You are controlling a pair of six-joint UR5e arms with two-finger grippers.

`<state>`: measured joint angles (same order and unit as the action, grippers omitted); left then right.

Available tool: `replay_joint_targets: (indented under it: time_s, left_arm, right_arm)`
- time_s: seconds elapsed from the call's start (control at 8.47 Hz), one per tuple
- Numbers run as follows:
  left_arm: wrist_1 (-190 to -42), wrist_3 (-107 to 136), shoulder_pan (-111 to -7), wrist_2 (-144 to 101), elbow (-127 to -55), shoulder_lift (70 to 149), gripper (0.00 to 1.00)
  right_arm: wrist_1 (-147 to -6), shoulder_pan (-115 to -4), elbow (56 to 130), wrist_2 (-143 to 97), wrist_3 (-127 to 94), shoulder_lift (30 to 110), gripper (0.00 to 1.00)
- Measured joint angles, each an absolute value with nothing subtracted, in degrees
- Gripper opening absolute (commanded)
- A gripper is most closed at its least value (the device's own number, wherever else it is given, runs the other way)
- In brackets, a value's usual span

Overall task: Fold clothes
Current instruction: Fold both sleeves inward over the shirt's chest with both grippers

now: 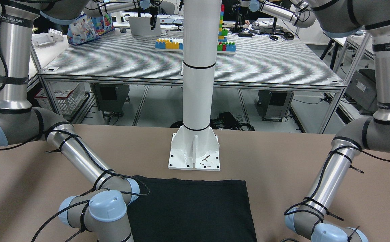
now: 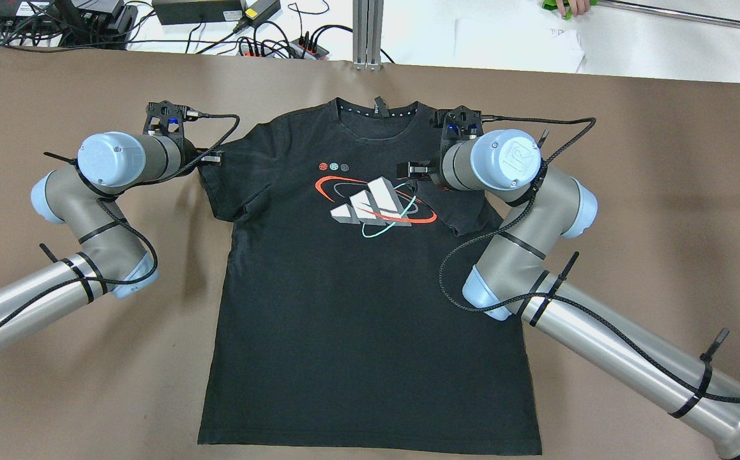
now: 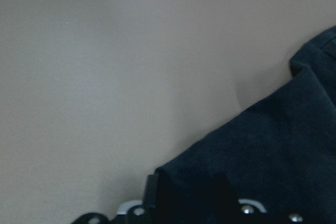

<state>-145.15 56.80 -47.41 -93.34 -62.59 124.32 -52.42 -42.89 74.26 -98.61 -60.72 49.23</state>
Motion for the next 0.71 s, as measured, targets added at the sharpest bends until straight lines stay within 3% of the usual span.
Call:
replay_joint_targets:
  time_s: [0.35, 0.71]
  left_arm:
    - [-142.9, 56.9, -48.2, -96.2, -63.4, 126.1, 0.0]
    - [-132.9, 58.9, -49.1, -98.6, -70.1, 127.6, 0.0]
  right_arm:
    - [-52.5, -42.9, 76.2, -98.6, -60.7, 50.7, 0.94]
    - [-52.7, -43.9, 78.0, -99.7, -60.5, 52.0, 0.94]
